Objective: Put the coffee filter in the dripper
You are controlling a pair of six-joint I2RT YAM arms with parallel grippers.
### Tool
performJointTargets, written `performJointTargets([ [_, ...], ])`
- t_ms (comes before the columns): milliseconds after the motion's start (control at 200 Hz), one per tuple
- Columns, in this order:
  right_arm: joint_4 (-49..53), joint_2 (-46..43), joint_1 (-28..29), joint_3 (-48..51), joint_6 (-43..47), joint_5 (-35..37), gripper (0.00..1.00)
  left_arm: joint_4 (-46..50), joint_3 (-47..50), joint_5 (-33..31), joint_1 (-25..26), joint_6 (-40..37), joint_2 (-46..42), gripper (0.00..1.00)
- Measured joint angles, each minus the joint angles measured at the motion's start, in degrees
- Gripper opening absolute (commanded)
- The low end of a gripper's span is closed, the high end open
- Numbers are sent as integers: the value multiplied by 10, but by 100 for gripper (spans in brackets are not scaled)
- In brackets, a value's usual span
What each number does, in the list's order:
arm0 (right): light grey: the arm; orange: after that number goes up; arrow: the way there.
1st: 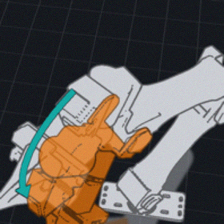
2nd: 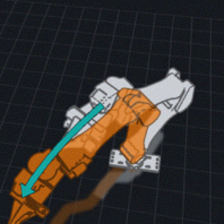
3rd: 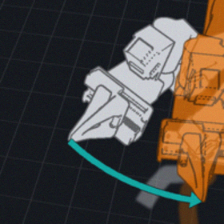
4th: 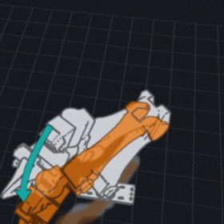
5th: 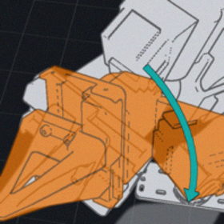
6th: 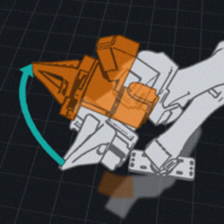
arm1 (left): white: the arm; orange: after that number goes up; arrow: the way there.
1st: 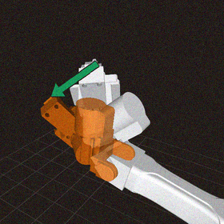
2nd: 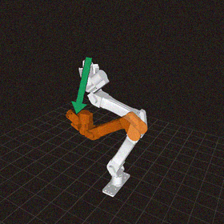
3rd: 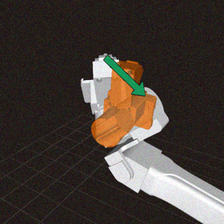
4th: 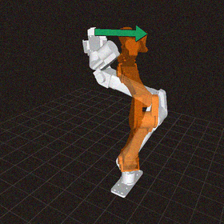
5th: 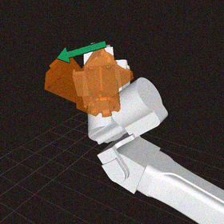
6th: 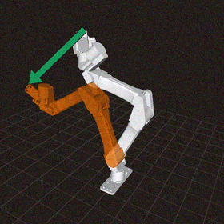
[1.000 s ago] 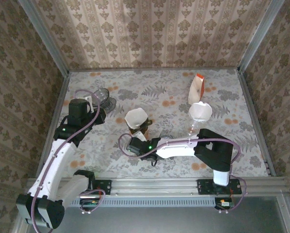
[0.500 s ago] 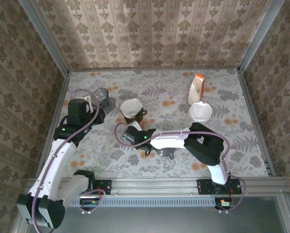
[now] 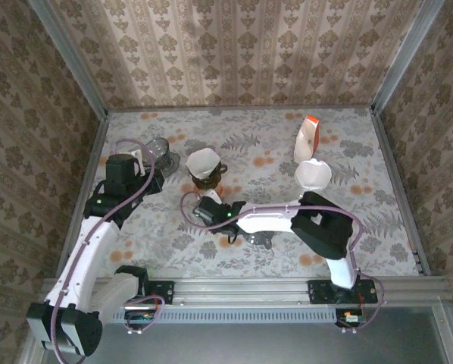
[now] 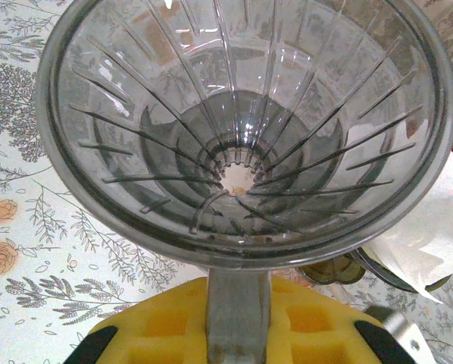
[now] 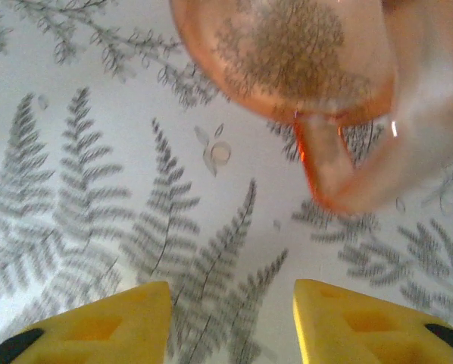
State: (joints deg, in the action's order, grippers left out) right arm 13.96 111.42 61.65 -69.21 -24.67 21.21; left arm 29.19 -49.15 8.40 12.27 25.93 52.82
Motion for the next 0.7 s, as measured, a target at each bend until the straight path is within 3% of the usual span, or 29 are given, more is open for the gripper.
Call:
performJointTargets([
  [350, 57, -236, 33, 60, -25, 12, 69, 7, -1, 15, 0, 0, -3, 0],
  [535, 127, -344, -10, 66, -50, -4, 78, 32, -19, 26, 17, -3, -17, 0],
  [700, 185, -409, -59, 133, -97, -44, 85, 58, -37, 28, 51, -11, -37, 0],
])
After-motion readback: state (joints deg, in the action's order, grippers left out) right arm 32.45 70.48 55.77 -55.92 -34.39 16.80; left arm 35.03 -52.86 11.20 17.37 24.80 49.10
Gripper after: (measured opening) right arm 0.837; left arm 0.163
